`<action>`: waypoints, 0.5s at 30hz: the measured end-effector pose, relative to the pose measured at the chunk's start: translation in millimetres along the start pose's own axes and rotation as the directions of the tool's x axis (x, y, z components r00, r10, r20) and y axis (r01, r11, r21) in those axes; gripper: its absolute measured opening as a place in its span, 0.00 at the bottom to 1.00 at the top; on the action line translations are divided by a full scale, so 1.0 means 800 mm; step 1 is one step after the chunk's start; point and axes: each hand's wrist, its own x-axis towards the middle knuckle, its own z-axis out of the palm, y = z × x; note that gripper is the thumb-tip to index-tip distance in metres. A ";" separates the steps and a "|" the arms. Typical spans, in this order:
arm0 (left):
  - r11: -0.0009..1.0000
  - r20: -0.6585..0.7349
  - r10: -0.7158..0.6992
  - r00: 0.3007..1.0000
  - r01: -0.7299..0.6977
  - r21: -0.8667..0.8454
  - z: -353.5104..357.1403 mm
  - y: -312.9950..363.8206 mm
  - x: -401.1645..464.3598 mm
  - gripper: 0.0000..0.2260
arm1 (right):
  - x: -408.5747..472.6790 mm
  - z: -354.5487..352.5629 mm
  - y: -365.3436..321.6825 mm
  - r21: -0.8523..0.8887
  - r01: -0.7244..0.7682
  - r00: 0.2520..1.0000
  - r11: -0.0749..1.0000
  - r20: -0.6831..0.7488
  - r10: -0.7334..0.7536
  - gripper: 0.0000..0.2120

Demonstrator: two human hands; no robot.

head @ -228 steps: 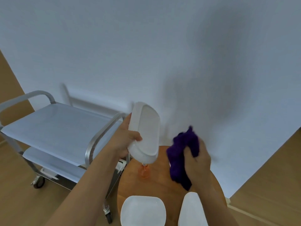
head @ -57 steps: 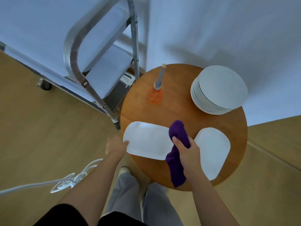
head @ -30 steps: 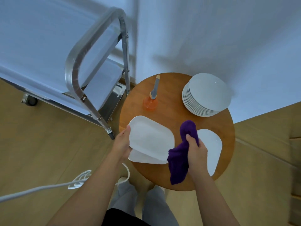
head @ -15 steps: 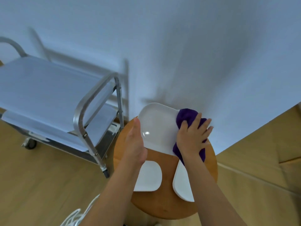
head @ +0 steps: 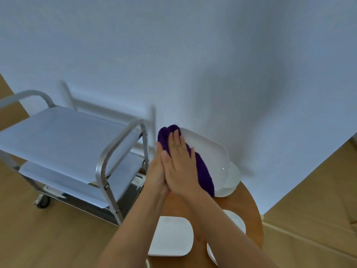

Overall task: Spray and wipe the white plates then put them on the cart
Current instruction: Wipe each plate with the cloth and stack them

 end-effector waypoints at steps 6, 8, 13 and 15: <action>0.996 -0.120 -0.055 0.991 0.046 -0.073 -0.009 0.048 0.006 0.30 | -0.028 -0.009 -0.003 -0.241 0.131 0.989 0.962 -0.031 -0.142 0.27; 0.995 -0.122 -0.055 0.991 0.045 -0.084 -0.009 0.068 0.008 0.33 | -0.042 -0.017 0.010 -0.361 0.204 0.972 0.910 -0.040 -0.233 0.24; 0.999 0.076 0.001 0.997 0.002 -0.037 -0.021 0.104 0.010 0.33 | -0.063 -0.042 0.085 -0.618 0.260 0.928 0.742 -0.053 -0.369 0.29; 0.999 0.111 -0.003 0.994 0.008 -0.046 -0.023 0.108 0.011 0.30 | -0.064 -0.051 0.098 -0.658 0.185 0.936 0.730 -0.108 -0.334 0.31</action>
